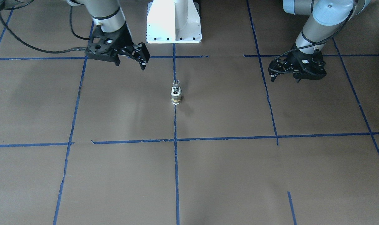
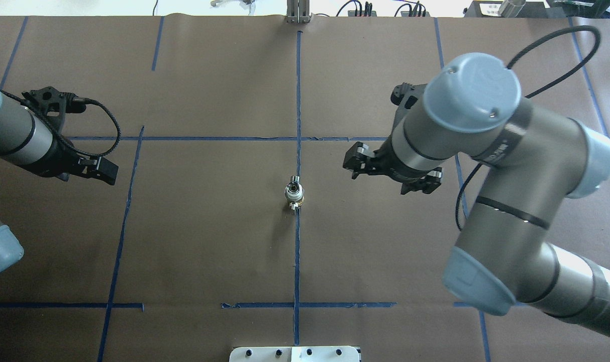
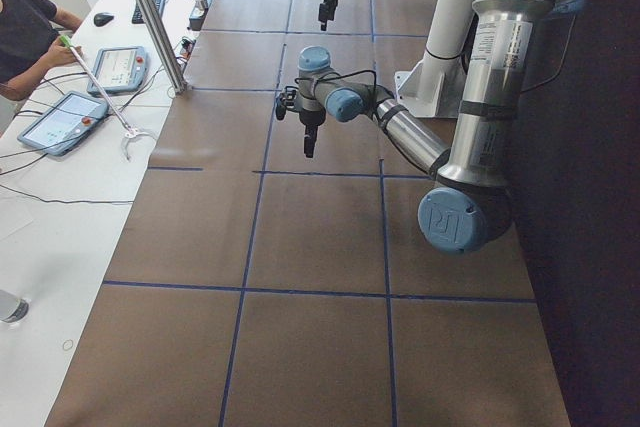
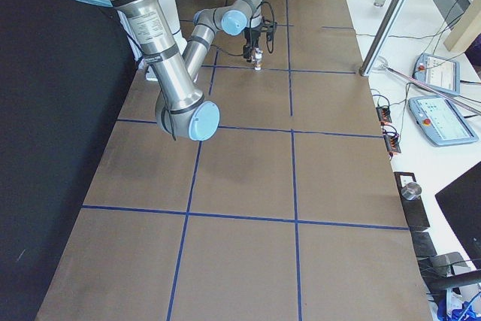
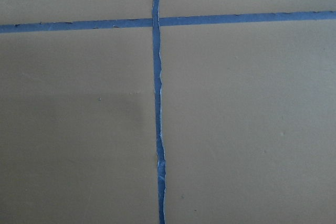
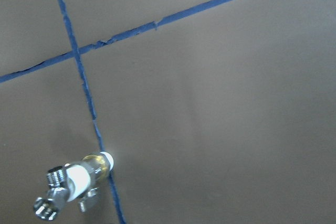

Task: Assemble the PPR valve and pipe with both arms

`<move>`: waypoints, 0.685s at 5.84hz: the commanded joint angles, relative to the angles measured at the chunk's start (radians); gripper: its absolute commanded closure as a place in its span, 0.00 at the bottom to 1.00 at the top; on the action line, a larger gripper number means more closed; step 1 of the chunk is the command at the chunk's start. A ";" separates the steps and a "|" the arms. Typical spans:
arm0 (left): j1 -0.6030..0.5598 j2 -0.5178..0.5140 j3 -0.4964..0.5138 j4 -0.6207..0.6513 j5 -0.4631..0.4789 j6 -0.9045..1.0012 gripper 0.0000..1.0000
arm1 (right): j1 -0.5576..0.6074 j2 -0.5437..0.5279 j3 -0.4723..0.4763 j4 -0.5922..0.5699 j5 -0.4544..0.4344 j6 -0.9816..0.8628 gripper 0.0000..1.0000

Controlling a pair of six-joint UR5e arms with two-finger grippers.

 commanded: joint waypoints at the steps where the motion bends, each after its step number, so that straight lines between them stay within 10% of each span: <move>1: -0.134 0.062 0.028 0.002 -0.092 0.260 0.00 | 0.134 -0.128 0.032 0.000 0.037 -0.246 0.00; 4: -0.386 0.105 0.174 0.002 -0.247 0.644 0.00 | 0.406 -0.384 0.028 0.000 0.205 -0.749 0.00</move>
